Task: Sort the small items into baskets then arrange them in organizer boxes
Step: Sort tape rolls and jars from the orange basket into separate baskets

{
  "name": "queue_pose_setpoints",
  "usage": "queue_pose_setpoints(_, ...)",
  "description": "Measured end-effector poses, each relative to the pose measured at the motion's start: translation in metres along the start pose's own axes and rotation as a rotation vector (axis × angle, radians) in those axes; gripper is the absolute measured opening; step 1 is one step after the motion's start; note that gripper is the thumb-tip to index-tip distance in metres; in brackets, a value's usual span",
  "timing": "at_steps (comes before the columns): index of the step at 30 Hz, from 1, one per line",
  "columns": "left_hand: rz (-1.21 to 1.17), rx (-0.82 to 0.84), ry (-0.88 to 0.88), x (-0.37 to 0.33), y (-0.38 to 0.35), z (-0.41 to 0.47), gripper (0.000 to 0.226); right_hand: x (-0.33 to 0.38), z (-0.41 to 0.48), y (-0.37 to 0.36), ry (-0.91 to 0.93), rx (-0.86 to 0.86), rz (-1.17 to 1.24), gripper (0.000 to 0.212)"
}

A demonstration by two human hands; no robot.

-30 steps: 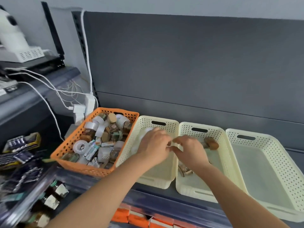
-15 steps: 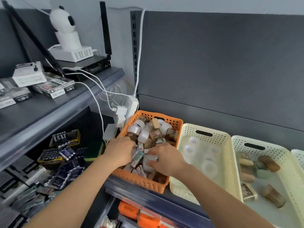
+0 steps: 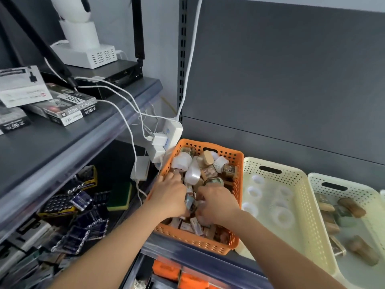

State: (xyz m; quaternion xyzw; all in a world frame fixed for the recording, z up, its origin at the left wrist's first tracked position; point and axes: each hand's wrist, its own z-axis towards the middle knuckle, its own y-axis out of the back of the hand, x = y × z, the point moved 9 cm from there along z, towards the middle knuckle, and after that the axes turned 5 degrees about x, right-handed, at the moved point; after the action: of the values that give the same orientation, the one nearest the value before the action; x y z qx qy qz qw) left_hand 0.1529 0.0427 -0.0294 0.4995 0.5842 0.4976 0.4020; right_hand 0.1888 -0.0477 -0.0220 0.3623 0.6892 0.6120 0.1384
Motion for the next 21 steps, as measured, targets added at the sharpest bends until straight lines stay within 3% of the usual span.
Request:
queue_pose_setpoints(2, -0.071, -0.027, 0.023, 0.001, 0.003, 0.002, 0.030, 0.010, -0.007, 0.008, 0.111, -0.072, -0.017, 0.016)
queue_pose_setpoints(6, -0.206, -0.030, 0.027, 0.004, 0.005, 0.004, 0.005, 0.026, -0.017, -0.002, 0.188, 0.026, -0.229, 0.036)
queue_pose_setpoints(10, -0.413, -0.092, 0.075, 0.020, 0.019, 0.009, 0.010, 0.040, -0.019, -0.011, 0.212, -0.010, -0.504, 0.031)
queue_pose_setpoints(13, -0.461, -0.181, 0.088, 0.026, 0.029, 0.009, 0.010, 0.043, -0.018, -0.015, 0.210, -0.012, -0.562, 0.029)
queue_pose_setpoints(21, -0.023, -0.210, -0.031, 0.000, 0.032, 0.006, 0.017, 0.045, -0.018, -0.014, 0.310, -0.027, -0.539, 0.021)
